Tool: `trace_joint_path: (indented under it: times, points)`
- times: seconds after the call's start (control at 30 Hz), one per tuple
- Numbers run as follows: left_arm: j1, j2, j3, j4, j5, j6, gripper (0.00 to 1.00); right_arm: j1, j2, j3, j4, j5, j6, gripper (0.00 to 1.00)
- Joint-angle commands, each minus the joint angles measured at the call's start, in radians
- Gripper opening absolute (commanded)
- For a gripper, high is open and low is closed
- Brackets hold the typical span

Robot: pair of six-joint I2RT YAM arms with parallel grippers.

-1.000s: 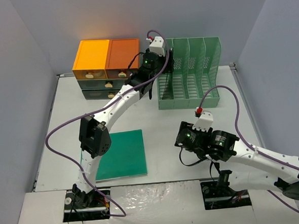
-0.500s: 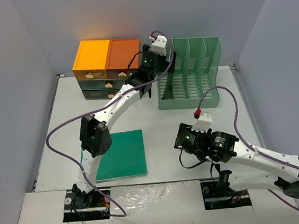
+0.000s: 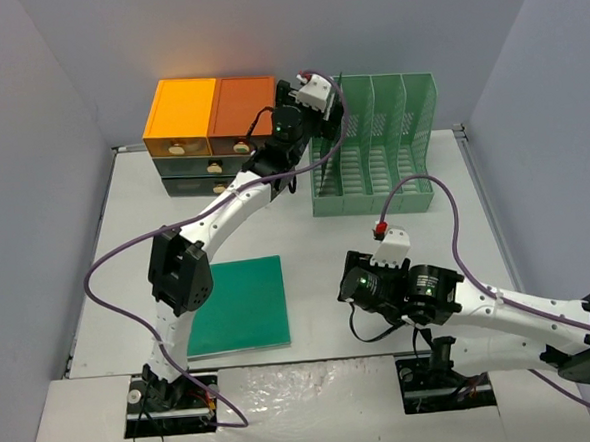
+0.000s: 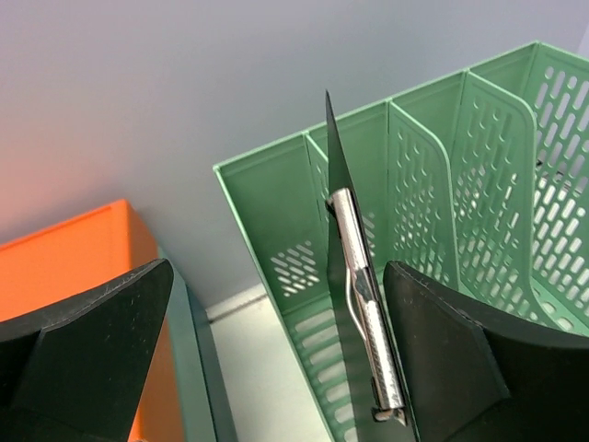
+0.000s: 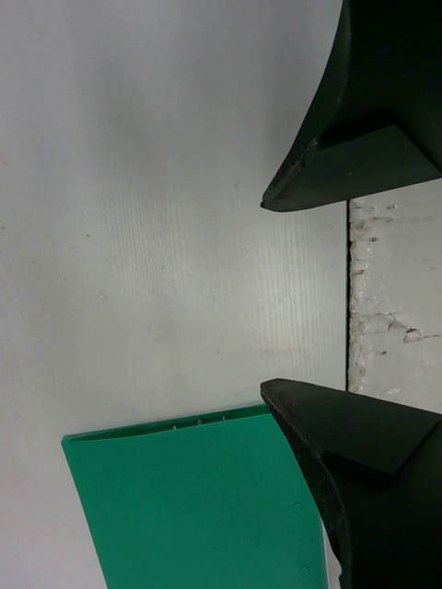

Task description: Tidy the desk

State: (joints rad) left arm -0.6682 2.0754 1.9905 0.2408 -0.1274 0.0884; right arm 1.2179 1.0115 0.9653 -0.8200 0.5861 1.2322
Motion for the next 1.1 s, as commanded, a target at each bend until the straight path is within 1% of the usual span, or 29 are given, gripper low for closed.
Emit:
trace_joint_path:
  times: [0.0,0.2,0.33,0.47,0.6,0.7,0.8,0.87,0.9,0.93,0.97,1.07]
  points:
    - [0.004,-0.102,0.023,0.199,-0.01,0.099,0.97,0.034,0.04,0.026,-0.016,0.042,0.03,0.71]
    - [-0.004,-0.116,0.011,0.296,-0.003,0.182,0.97,0.073,0.073,0.027,-0.016,0.05,0.054,0.71]
    - [-0.004,-0.122,0.027,0.301,-0.015,0.197,0.97,0.092,0.069,0.007,-0.016,0.059,0.088,0.71]
    - [-0.013,-0.163,0.019,0.293,-0.037,0.195,0.97,0.1,0.07,0.003,-0.011,0.098,0.098,0.71]
    - [-0.028,-0.241,-0.047,0.265,-0.069,0.204,0.97,0.095,0.117,0.068,-0.002,0.194,0.033,0.71]
    - [-0.036,-0.319,-0.131,0.246,-0.116,0.206,0.97,0.095,0.176,0.171,0.017,0.287,-0.037,0.68]
    - [-0.047,-0.436,-0.206,0.189,-0.192,0.201,0.97,0.086,0.23,0.264,0.06,0.383,-0.126,0.67]
    - [-0.05,-0.512,-0.276,0.157,-0.225,0.178,0.97,0.053,0.264,0.312,0.092,0.414,-0.192,0.66]
    - [-0.051,-0.545,-0.349,0.146,-0.24,0.167,0.97,0.028,0.278,0.324,0.111,0.41,-0.224,0.66]
    - [-0.057,-0.607,-0.385,0.11,-0.282,0.142,0.97,-0.034,0.293,0.338,0.173,0.399,-0.304,0.66]
    - [-0.06,-0.612,-0.417,0.081,-0.303,0.123,0.97,-0.069,0.298,0.339,0.21,0.387,-0.341,0.66]
    - [-0.079,-0.78,-0.586,-0.002,-0.354,0.082,0.97,-0.213,0.315,0.338,0.38,0.279,-0.472,0.65]
